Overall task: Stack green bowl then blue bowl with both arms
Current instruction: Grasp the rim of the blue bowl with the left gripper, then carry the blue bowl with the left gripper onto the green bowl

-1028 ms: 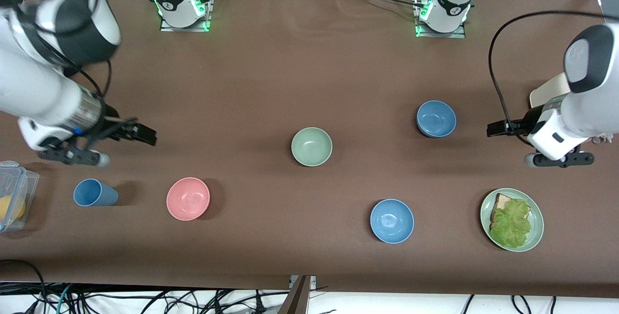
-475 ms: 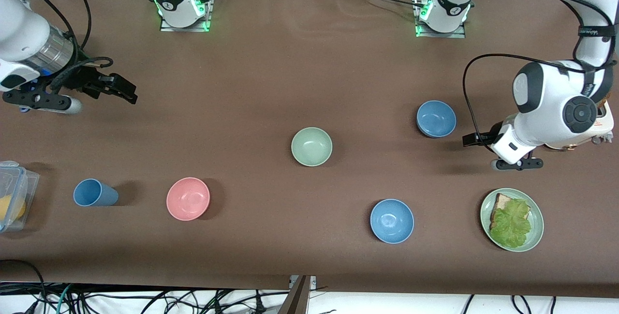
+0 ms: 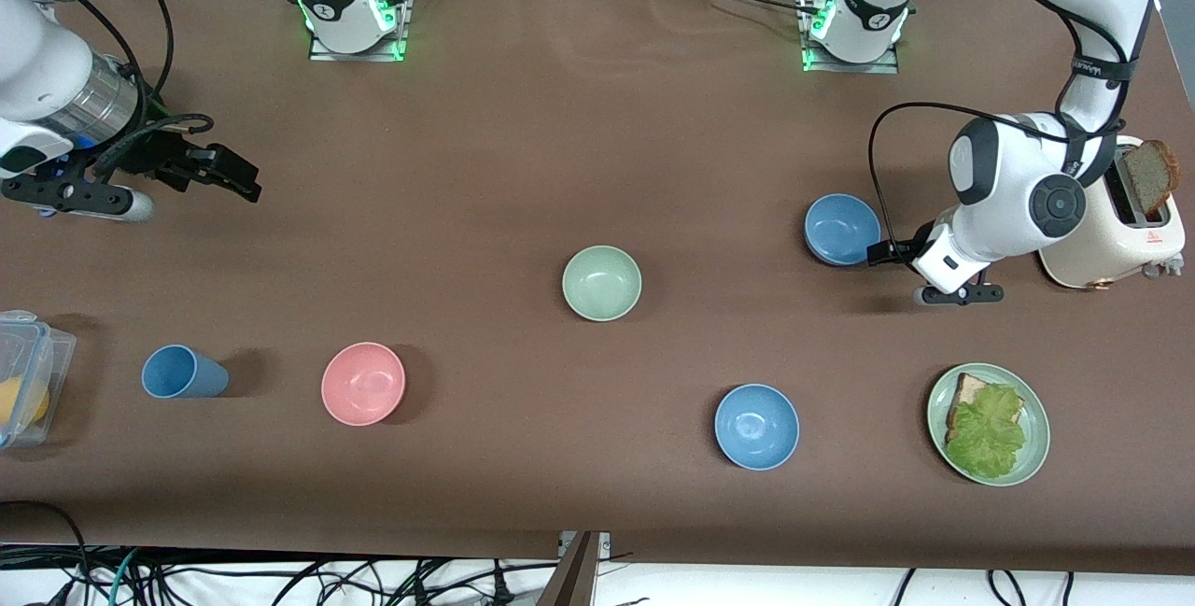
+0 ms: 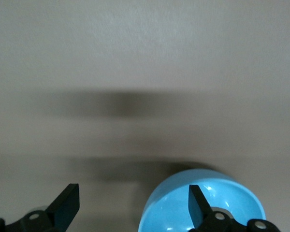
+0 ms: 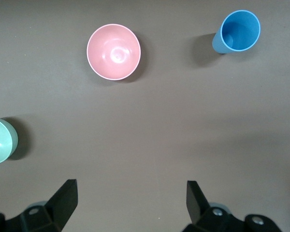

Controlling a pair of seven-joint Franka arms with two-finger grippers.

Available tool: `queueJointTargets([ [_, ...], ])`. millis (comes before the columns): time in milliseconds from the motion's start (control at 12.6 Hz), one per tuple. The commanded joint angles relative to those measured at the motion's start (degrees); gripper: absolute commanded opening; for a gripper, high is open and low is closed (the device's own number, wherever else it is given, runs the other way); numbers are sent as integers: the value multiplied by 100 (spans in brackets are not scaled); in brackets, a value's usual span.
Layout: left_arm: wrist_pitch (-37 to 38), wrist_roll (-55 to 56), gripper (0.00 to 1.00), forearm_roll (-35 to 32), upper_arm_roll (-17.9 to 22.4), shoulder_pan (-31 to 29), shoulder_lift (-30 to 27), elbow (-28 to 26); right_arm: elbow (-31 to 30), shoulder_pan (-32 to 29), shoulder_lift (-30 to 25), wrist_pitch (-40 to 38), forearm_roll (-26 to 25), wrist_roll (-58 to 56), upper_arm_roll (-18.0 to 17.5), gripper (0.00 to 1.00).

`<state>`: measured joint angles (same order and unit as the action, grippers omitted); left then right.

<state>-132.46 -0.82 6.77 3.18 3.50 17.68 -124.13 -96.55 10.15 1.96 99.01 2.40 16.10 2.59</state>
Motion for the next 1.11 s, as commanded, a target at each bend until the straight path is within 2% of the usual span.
queueJointTargets([
  [0, -559, -164, 98, 114, 16, 141, -335, -698, -83, 75, -55, 127, 94, -142, 66, 99],
  [237, -974, -400, 90, 114, 16, 195, -327, -1034, -83, 75, -47, 118, 103, -327, 58, 99],
  [316, -966, -479, 78, 123, 16, 195, -309, -1043, -83, 84, 14, 127, 111, -327, 49, 99],
  [554, -913, -506, 11, 385, 16, 203, -283, -1035, -92, 84, -28, 22, 348, -327, 49, 99],
  [633, -887, -515, 0, 604, 16, 203, -283, -1043, -83, 75, -46, -92, 340, -327, 84, 99],
  [870, -878, -515, 0, 677, 16, 203, -283, -1035, -66, 66, -126, -145, 331, -379, 180, 99],
  [1028, -869, -515, 0, 677, 7, 203, -300, -1000, -57, 75, -117, -373, 157, -589, 163, 99],
])
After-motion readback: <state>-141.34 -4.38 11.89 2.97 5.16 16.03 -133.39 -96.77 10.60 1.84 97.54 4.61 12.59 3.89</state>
